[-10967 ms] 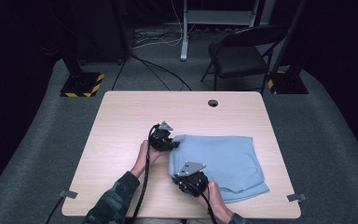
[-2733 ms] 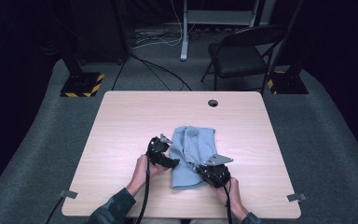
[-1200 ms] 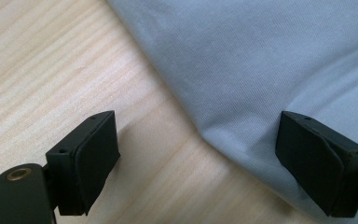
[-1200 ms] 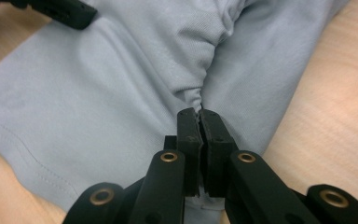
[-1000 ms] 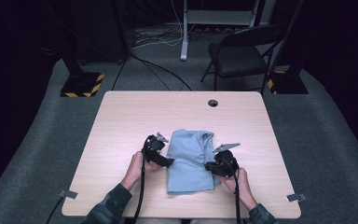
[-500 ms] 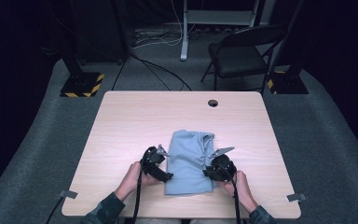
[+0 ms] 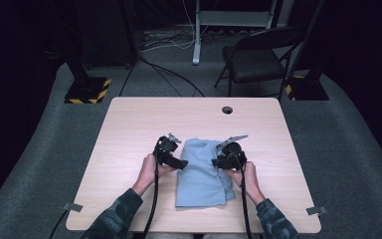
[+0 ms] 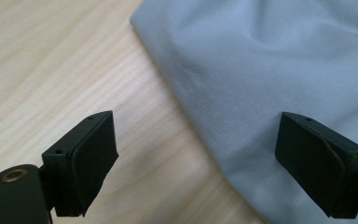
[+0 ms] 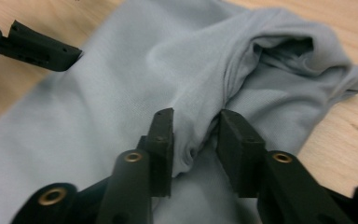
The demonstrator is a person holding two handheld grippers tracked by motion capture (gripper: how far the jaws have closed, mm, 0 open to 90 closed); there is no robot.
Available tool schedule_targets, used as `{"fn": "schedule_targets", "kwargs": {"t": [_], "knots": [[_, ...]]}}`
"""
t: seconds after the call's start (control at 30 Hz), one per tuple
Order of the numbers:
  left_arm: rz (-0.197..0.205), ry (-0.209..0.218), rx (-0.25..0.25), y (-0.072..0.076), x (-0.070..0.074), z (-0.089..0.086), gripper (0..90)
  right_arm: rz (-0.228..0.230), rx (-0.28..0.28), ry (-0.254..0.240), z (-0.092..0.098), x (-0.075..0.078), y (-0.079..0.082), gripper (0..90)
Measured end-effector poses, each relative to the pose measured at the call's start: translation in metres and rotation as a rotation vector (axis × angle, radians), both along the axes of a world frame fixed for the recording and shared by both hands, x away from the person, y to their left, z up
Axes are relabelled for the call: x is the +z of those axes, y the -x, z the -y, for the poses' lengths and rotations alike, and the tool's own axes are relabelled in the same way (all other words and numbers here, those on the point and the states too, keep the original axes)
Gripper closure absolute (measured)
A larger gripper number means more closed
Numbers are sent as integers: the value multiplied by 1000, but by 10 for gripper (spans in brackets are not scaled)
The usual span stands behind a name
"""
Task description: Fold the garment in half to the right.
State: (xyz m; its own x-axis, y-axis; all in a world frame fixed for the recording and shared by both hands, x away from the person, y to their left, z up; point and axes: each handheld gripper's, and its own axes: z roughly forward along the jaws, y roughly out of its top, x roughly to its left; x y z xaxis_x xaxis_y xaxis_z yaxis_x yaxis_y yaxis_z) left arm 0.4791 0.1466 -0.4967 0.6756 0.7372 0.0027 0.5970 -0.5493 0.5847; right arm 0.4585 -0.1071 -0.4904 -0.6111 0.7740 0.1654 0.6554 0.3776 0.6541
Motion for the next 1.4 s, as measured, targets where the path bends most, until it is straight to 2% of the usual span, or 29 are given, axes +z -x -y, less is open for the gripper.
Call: {"fn": "schedule_targets", "kwargs": {"t": [0.1,0.17,0.33,0.43,0.63,0.77,0.83,0.87,0.97,1.03,1.1,1.17,1.23,1.3,1.4], "knots": [[-9,-48,-13,0,-9,4,134,1,-5,27,-5,-10,-3,812],[-9,-37,-10,1,-11,2,140,13,-20,16,-3,-12,-2,849],[-22,-8,-7,1,-13,-4,142,65,-85,-11,14,-7,5,862],[-26,12,0,2,-15,-6,142,60,-112,-31,24,-9,5,861],[-38,-1,-10,5,-14,-13,141,41,-74,-38,17,-17,5,855],[-64,-9,-22,11,-12,-21,140,31,-39,-49,9,-19,10,847],[-59,-1,-18,12,-8,-25,134,29,-15,-58,6,-16,11,767],[-43,4,-5,11,-4,-26,132,29,-11,-64,5,-14,11,740],[7,31,38,1,8,-26,131,88,-37,-84,4,0,9,674],[21,27,59,-10,10,-21,126,156,-82,-56,1,7,6,638],[27,11,79,-20,6,-14,122,187,-105,-30,-3,8,0,611],[22,-10,94,-28,-2,-8,123,166,-102,4,-9,1,-6,656],[10,-38,92,-32,-8,-5,125,149,-106,37,-12,-7,-10,738],[12,-18,97,-33,-11,-8,124,139,-130,39,-9,-13,-14,779],[30,-13,106,-35,-12,-9,122,140,-150,18,-4,-19,-17,782]]}}
